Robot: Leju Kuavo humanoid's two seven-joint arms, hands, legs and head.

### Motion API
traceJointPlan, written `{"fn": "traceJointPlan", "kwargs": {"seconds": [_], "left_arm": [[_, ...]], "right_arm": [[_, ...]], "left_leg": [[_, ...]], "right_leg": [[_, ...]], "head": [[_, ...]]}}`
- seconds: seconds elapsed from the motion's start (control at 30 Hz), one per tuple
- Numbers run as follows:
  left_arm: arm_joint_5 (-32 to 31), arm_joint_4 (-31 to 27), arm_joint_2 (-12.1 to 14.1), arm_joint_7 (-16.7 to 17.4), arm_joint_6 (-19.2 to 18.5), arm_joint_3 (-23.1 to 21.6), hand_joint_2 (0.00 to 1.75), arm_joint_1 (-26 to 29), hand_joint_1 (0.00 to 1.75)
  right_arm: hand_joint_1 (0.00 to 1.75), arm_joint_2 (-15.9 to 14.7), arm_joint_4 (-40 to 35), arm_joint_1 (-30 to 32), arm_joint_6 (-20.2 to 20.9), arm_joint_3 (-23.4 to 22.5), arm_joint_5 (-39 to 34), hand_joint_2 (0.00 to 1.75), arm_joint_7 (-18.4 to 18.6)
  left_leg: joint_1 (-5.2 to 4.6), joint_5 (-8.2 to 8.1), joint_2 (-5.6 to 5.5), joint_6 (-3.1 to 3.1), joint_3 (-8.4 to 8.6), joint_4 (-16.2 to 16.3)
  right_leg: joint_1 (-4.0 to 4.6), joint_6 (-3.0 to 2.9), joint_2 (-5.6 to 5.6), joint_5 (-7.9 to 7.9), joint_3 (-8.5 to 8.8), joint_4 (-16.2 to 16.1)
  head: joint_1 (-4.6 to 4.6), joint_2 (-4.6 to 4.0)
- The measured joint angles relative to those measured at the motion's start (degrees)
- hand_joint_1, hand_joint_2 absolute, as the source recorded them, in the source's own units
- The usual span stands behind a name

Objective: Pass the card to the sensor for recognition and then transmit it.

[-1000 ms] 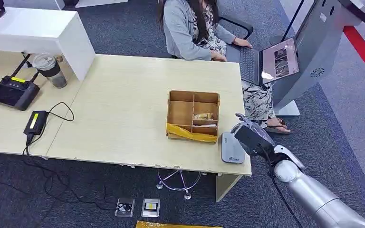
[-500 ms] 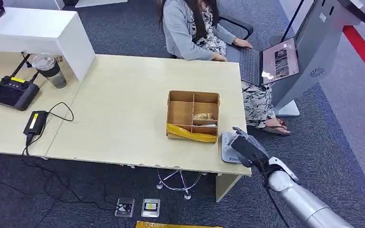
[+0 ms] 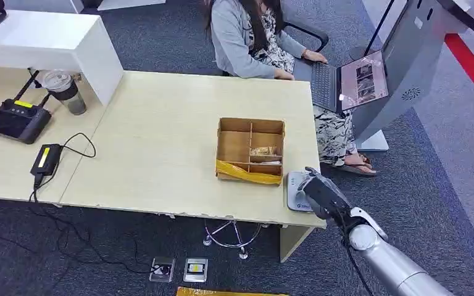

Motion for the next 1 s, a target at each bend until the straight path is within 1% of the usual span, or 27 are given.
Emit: {"fn": "traceJointPlan", "kwargs": {"seconds": [0.17, 0.4, 0.47, 0.57, 0.7, 0.8, 0.9, 1.0], "left_arm": [[0.13, 0.0, -0.07, 0.26, 0.18, 0.0, 0.0, 0.04, 0.0], [0.09, 0.0, -0.07, 0.29, 0.15, 0.0, 0.0, 0.02, 0.0], [-0.63, -0.02, -0.22, 0.5, 1.21, 0.0, 0.0, 0.03, 0.0], [-1.68, 0.0, -2.36, 1.53, 4.5, -0.37, 0.0, 0.02, 0.0], [-2.03, -0.13, -4.04, 1.92, 4.88, -0.79, 0.0, 0.16, 0.0], [-2.47, -0.15, -4.24, 1.92, 4.81, -1.22, 0.0, 0.13, 0.0], [-2.82, -0.15, -4.33, 1.92, 4.77, -1.44, 0.0, 0.19, 0.0], [-3.34, -0.15, -4.61, 2.1, 4.68, -1.79, 0.0, 0.17, 0.0]], "right_arm": [[1.75, 0.57, 2.24, -0.51, 0.26, -0.35, -0.17, 1.75, -0.55], [1.75, 1.27, 6.03, -2.35, 0.02, -0.83, -0.37, 1.75, -3.24], [1.75, 1.31, 7.06, -3.32, -0.09, -0.94, -0.46, 1.75, -3.94], [1.75, 1.29, 7.88, -5.14, 0.0, -1.72, -0.83, 1.75, -4.44], [1.75, 1.05, 8.67, -7.54, 0.46, -2.03, -0.96, 1.75, -4.7], [1.75, 0.39, 8.98, -10.91, 1.35, -2.75, -0.55, 1.75, -5.12], [1.75, -0.04, 9.22, -16.12, 2.34, -2.82, 0.81, 1.75, -6.16], [1.75, 0.13, 9.7, -21.41, 2.88, -2.75, 2.14, 1.75, -7.04]], "left_leg": [[0.0, 0.0, 0.0, 0.0, 0.01, 0.0], [0.0, 0.01, -0.01, -0.01, -0.01, 0.01], [0.0, 0.01, 0.0, -0.01, -0.01, 0.01], [-0.08, 0.01, 0.02, 0.0, -0.01, 0.02], [-0.07, 0.02, 0.01, 0.01, -0.04, 0.03], [-0.09, 0.02, 0.03, 0.01, -0.05, 0.03], [-0.08, 0.04, 0.06, 0.0, -0.05, 0.03], [-0.06, 0.05, 0.06, 0.0, -0.05, 0.03]], "right_leg": [[0.0, -0.02, 0.0, 0.02, 0.01, 0.0], [0.0, -0.02, -0.01, 0.03, 0.01, 0.0], [0.0, -0.02, 0.0, 0.03, -0.01, 0.0], [-0.07, -0.01, 0.01, 0.03, -0.02, 0.0], [-0.06, 0.02, 0.0, 0.06, -0.02, 0.0], [-0.09, 0.01, 0.02, 0.07, -0.05, 0.0], [-0.08, -0.01, 0.06, 0.09, -0.1, 0.02], [-0.05, -0.02, 0.02, 0.09, -0.08, 0.03]], "head": [[0.0, 0.0], [-0.02, 0.0], [0.0, 0.0], [-0.04, 0.0], [0.02, 0.0], [-0.02, 0.0], [0.0, 0.0], [-0.04, 0.0]]}}
